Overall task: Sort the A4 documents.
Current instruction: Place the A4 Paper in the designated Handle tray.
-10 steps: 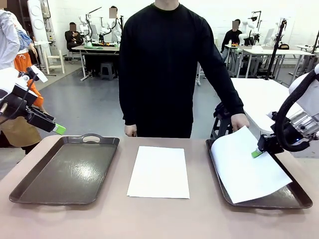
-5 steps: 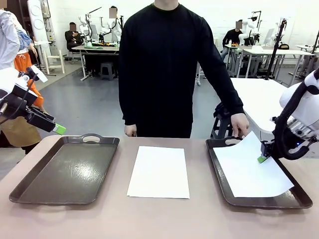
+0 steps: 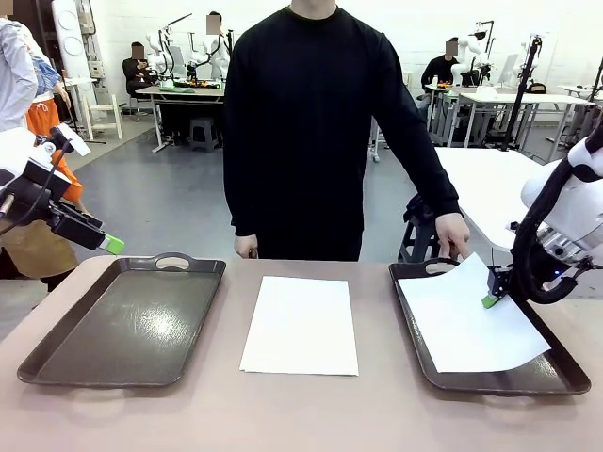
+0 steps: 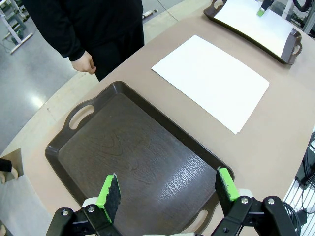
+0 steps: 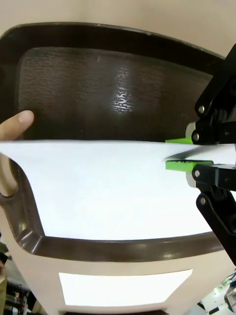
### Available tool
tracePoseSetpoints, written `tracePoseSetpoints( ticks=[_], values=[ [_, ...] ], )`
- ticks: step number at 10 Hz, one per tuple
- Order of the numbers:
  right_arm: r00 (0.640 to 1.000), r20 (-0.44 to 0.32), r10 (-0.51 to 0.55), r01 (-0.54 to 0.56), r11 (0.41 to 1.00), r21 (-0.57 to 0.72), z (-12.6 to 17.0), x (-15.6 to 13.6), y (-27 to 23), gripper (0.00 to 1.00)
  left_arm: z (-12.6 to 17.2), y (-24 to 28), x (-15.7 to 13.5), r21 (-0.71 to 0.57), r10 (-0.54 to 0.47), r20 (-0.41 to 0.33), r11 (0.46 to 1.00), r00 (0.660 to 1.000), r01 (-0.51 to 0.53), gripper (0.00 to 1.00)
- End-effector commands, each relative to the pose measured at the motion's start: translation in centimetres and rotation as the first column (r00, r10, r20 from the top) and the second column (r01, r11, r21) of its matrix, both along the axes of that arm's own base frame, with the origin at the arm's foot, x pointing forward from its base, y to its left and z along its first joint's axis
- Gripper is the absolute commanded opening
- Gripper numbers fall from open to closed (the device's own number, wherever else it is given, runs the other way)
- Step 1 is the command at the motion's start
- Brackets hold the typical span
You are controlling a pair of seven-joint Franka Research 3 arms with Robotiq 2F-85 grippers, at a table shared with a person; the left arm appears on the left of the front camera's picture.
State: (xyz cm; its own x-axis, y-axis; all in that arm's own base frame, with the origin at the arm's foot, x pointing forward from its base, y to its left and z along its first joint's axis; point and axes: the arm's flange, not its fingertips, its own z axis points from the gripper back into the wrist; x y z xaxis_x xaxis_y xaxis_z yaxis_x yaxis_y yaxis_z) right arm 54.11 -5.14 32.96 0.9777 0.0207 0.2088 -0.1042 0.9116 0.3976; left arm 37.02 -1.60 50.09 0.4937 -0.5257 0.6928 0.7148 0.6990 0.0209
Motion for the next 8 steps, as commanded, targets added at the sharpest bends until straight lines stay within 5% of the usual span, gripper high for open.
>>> tracePoseSetpoints(
  ticks=[1, 8],
  values=[
    [1.000, -0.010, -0.016, 0.016, 0.999, -0.038, 0.4, 0.0, 0.1, 0.29, -0.2, 0.3, 0.1, -0.010, -0.009, 0.003, 1.000, 1.000, 0.009, 1.00],
    [1.000, -0.001, -0.020, 0.020, 0.989, -0.147, 2.4, -0.7, -0.6, 0.94, -0.2, 0.3, 0.1, -0.010, -0.009, 0.003, 1.000, 1.000, 0.009, 1.00]
  ],
)
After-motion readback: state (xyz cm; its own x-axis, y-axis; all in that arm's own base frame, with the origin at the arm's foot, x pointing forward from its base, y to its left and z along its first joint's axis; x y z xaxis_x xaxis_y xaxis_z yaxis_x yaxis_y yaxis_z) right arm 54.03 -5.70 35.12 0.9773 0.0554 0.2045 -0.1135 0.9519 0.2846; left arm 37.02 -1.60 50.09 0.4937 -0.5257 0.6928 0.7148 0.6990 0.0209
